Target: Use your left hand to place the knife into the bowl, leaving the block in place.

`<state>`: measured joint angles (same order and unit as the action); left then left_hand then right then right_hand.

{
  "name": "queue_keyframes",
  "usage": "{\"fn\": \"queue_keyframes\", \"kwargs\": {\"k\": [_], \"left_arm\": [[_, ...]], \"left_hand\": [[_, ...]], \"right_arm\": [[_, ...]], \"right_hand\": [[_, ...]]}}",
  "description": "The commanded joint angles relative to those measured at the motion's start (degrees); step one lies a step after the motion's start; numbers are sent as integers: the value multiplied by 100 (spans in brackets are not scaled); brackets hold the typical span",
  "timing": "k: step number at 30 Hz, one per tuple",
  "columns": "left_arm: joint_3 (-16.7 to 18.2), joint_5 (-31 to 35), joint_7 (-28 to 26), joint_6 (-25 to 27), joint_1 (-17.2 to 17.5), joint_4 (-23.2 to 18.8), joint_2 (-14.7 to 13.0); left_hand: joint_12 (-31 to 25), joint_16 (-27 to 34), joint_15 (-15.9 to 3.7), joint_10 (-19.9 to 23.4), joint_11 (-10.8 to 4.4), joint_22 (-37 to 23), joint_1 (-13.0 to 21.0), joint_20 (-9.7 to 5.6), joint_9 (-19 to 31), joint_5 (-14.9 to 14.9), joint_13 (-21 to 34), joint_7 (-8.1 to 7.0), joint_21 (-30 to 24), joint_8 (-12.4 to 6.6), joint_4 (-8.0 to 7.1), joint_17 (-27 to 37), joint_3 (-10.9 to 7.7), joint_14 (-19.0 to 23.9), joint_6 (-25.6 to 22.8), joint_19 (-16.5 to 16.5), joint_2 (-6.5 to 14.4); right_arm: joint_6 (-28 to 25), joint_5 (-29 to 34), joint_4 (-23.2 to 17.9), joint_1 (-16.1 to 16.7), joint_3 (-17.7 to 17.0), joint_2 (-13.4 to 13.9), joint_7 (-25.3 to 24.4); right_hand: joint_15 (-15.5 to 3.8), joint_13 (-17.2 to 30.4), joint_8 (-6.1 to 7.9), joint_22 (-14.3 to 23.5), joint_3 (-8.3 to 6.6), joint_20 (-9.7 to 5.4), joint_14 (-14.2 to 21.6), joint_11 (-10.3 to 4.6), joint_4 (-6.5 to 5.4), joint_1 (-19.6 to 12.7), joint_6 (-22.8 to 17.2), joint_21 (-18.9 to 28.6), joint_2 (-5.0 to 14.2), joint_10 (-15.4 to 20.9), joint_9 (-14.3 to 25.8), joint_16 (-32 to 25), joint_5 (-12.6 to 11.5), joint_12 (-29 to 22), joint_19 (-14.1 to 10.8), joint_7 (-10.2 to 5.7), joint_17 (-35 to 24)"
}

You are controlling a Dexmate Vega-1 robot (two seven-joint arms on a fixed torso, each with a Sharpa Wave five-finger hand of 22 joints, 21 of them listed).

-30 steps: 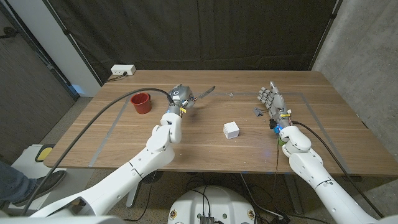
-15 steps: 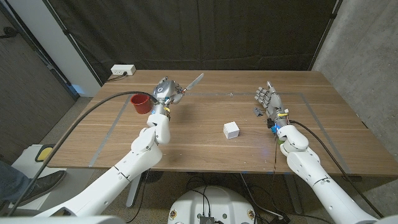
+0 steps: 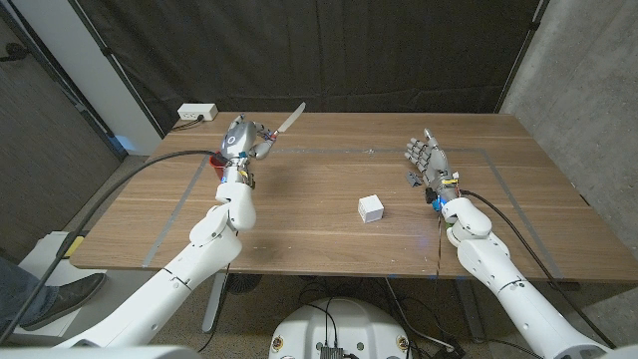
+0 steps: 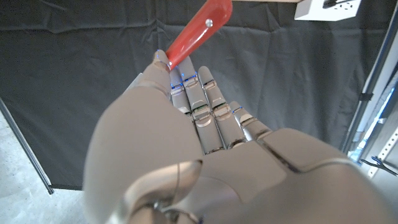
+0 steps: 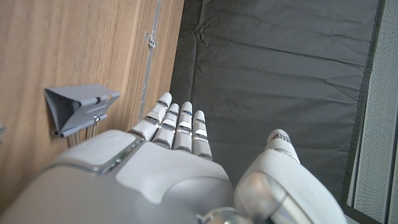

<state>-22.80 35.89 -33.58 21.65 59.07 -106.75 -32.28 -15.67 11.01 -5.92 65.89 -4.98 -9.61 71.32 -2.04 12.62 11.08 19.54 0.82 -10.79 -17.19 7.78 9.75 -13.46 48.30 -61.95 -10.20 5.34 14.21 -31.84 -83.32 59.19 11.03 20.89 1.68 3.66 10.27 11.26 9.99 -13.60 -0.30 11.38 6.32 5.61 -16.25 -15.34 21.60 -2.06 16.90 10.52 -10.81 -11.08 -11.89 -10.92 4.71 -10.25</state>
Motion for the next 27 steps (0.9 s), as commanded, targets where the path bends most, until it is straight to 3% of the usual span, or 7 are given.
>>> {"fn": "queue_keyframes", "kwargs": {"k": [1,15,27], "left_arm": [[264,-109,-500,-301,-124,528,-79],[502,-471,-732,-630,-87,883,-194],[358,-782,-1687,-1816,-705,2469,91]], "left_hand": [[-6,-15,-499,412,-421,-15,29,-349,9,19,34,56,-4,-31,-142,21,-100,-9,-128,36,108],[14,-31,-533,413,-446,-15,9,-343,-14,20,91,19,-4,-31,-158,24,-117,-49,-116,39,88],[62,-45,-520,367,-495,-16,-34,-285,-21,24,134,-36,-15,-38,-192,27,-121,-141,-106,15,77]], "right_arm": [[-32,-10,101,-98,40,-24,79],[-156,9,118,-165,96,-42,61],[-326,94,126,-263,205,-54,15]], "right_hand": [[26,24,-13,34,-7,14,37,-3,31,-16,-51,-20,36,42,26,0,-8,-11,-27,1,-15],[23,24,-14,35,-3,14,42,-14,31,-10,-51,-41,42,37,26,-2,-7,-9,-39,3,-16],[27,24,-14,36,0,18,40,-17,34,-9,-51,-59,45,37,26,0,-6,-8,-40,-1,-16]]}}
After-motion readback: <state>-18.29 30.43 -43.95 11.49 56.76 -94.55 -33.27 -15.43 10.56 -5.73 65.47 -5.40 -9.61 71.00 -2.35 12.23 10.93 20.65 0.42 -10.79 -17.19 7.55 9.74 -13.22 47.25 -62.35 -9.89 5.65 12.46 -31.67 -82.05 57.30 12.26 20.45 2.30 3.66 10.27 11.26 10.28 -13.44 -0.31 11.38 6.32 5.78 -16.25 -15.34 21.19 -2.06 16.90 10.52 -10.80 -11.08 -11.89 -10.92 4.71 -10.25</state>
